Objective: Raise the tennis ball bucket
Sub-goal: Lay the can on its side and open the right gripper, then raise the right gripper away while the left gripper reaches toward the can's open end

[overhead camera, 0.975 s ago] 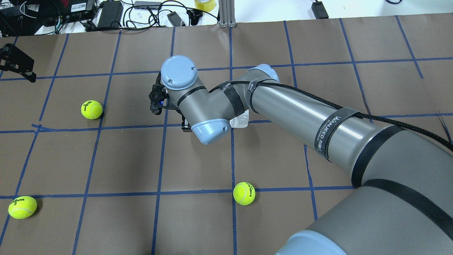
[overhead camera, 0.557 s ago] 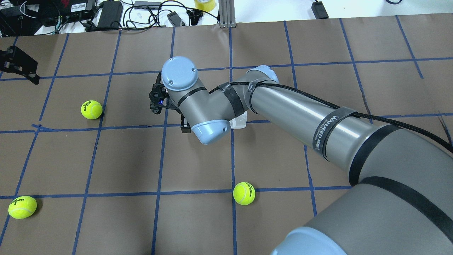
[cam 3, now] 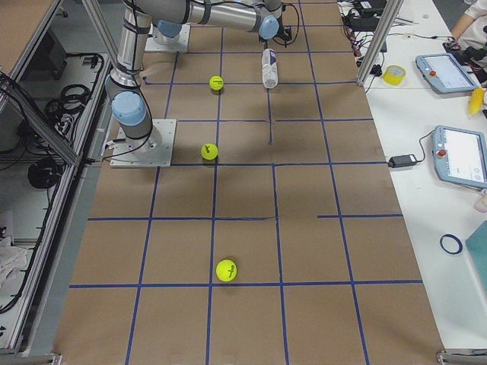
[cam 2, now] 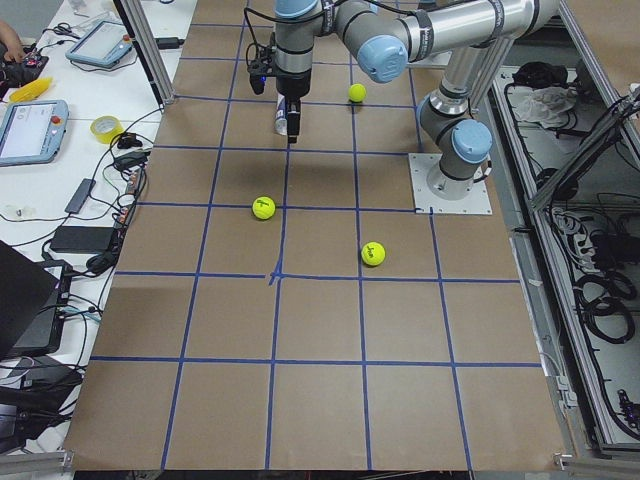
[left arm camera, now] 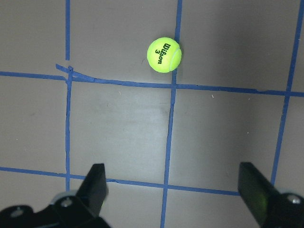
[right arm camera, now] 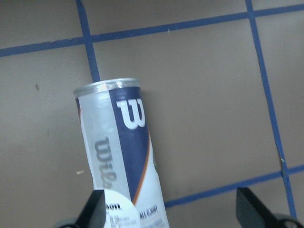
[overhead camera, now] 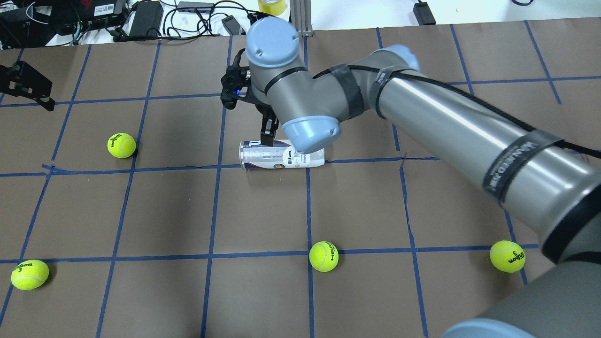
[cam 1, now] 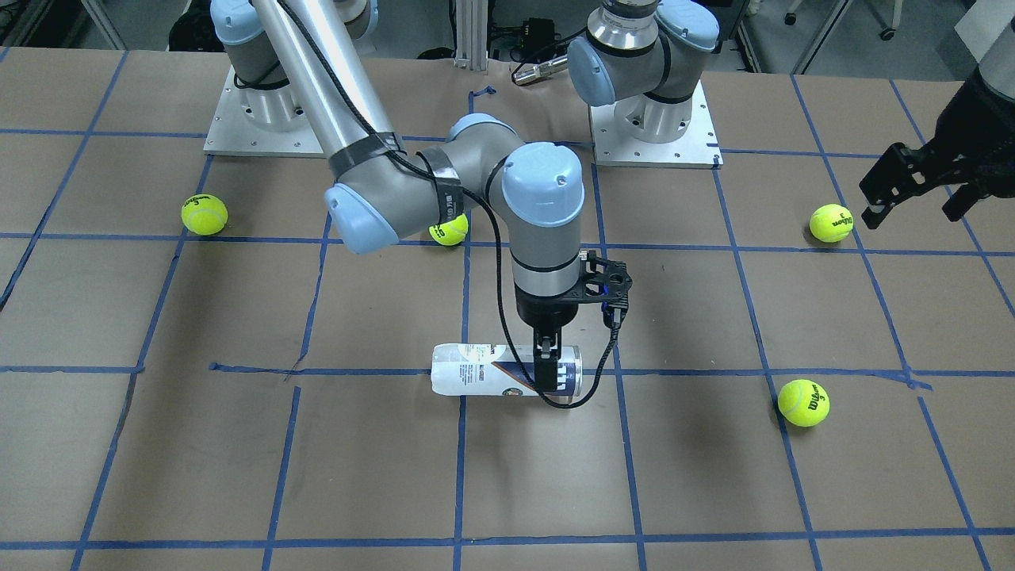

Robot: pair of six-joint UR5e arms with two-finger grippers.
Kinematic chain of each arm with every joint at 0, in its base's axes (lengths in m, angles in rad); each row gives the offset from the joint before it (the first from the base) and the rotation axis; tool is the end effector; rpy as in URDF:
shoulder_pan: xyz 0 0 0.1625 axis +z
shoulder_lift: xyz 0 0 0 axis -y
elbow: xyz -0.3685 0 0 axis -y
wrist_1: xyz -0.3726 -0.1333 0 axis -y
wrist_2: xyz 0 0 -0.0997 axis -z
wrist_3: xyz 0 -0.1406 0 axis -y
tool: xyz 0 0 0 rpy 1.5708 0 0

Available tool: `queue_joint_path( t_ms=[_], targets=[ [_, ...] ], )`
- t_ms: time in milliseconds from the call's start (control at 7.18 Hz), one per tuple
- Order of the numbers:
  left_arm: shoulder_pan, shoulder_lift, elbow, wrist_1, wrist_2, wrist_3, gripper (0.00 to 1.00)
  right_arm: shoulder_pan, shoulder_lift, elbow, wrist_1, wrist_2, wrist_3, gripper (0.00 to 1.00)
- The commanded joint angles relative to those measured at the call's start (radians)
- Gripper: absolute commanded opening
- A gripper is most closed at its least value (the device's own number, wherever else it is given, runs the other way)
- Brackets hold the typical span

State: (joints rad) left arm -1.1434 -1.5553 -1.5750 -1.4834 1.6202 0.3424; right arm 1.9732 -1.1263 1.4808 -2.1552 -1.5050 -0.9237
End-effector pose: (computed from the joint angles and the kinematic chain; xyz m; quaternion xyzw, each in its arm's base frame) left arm 0.0839 -0.4891 0.4052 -0.0436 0.9975 -0.0364 0.0414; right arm 0.3806 -0.5302 0.2520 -0.6141 0.7802 -0.1192 0.0020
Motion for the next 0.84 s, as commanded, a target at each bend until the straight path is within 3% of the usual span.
queue_joint_path(
  t_ms=[0,139,418,557,697],
  targets=[
    [-0.028,-0.023,-0.013,0.002,-0.031,-0.09,1.0,-0.188,-0.146,-0.001,0.209,0.062,0.009,0.99],
    [-0.08,-0.06,-0.017,0.027,-0.163,-0.098,1.0,-0.261,-0.217,0.003,0.329,0.054,0.055,1.0],
    [-0.11,-0.135,-0.06,0.096,-0.407,-0.135,1.0,-0.356,-0.35,0.007,0.527,0.034,0.32,1.0],
    [-0.114,-0.176,-0.107,0.18,-0.531,-0.141,1.0,-0.365,-0.381,0.007,0.547,-0.033,0.453,1.0],
    [-0.134,-0.208,-0.156,0.268,-0.589,-0.17,1.0,-0.367,-0.394,0.007,0.549,-0.056,0.567,1.0]
  ],
)
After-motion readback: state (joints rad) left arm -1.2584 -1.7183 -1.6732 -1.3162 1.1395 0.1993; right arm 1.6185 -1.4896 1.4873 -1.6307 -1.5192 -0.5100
